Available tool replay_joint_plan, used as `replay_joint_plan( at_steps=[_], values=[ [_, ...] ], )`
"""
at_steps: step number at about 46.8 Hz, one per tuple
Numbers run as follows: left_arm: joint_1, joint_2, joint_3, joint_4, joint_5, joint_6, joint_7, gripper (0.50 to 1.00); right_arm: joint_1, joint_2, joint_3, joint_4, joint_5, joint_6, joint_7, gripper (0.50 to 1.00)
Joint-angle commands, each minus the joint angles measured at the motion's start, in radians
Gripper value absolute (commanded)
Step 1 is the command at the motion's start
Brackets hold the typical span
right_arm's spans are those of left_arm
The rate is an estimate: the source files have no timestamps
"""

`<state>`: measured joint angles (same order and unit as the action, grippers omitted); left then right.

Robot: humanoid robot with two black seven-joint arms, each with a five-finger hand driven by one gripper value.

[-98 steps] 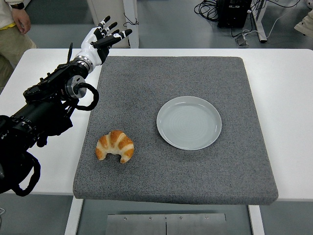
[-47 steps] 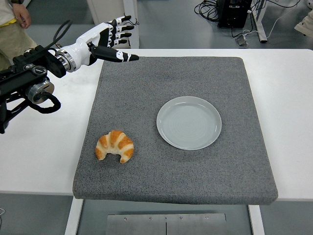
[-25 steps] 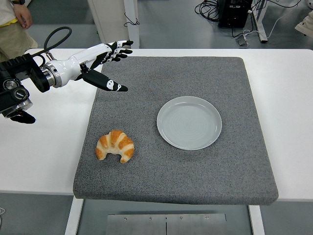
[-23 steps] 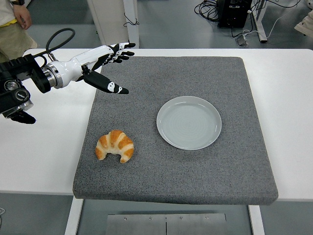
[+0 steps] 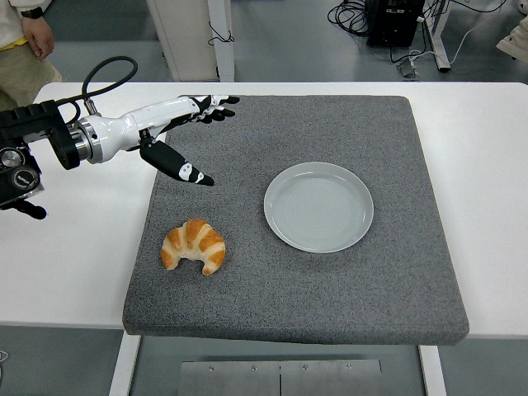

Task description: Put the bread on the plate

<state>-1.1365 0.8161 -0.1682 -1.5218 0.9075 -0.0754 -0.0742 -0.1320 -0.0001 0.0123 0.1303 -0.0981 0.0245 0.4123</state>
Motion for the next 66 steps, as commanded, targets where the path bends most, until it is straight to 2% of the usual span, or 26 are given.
replay_joint_plan(
  at_steps=[1, 14, 27, 40, 58, 66],
  values=[
    [0.001, 0.011, 0.007, -0.009, 0.011, -0.017, 0.002, 0.969, 0.000, 0.000, 0.000, 0.000, 0.000, 0.000, 0.000, 1.000],
    [0.009, 0.052, 0.061, -0.061, 0.128, -0.021, 0.001, 0.969, 0.000, 0.000, 0.000, 0.000, 0.000, 0.000, 0.000, 1.000],
    [0.075, 0.069, 0.065, -0.066, 0.203, -0.021, -0.001, 0.969, 0.000, 0.000, 0.000, 0.000, 0.000, 0.000, 0.000, 1.000],
    [0.144, 0.058, 0.061, -0.066, 0.275, 0.013, -0.006, 0.969, 0.000, 0.000, 0.000, 0.000, 0.000, 0.000, 0.000, 1.000],
    [0.181, 0.024, 0.064, -0.066, 0.304, 0.072, -0.009, 0.971, 0.000, 0.000, 0.000, 0.000, 0.000, 0.000, 0.000, 1.000],
    [0.193, 0.012, 0.061, -0.063, 0.304, 0.077, -0.009, 0.969, 0.000, 0.000, 0.000, 0.000, 0.000, 0.000, -0.001, 1.000]
  ],
)
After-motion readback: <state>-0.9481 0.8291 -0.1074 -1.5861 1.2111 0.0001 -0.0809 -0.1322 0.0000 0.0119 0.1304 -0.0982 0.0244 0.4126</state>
